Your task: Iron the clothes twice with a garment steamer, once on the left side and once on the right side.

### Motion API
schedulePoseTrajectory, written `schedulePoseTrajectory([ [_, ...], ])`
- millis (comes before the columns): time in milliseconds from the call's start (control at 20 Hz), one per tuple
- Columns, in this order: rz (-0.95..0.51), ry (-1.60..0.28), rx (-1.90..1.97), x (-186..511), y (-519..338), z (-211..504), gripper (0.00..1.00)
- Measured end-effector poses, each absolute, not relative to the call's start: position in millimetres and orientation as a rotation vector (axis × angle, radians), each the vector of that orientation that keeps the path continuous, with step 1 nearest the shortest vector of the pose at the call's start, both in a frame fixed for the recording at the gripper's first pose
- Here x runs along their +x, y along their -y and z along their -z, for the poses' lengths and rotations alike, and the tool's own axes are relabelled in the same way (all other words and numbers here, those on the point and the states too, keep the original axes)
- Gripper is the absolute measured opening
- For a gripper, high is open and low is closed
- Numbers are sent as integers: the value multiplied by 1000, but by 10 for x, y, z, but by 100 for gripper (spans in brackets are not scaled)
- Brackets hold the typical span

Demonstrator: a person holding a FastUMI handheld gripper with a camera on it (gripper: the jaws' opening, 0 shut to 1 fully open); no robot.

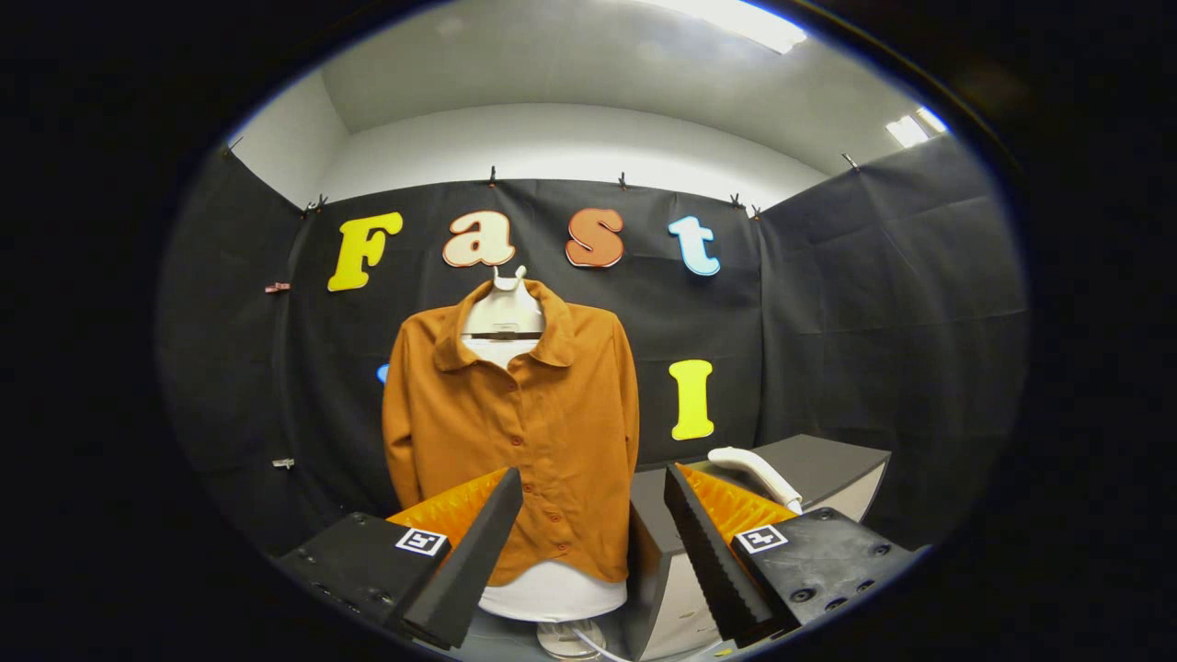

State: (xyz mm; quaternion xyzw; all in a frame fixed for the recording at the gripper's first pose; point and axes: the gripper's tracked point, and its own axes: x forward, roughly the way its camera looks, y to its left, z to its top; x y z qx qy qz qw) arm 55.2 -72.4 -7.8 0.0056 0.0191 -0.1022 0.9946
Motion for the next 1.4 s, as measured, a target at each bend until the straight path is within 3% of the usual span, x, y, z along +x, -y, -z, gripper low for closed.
schedulePoseTrajectory([
  [700,360,-142,33,1673,2856,451,98],
  [1400,369,-464,87,2414,3823,1639,99],
])
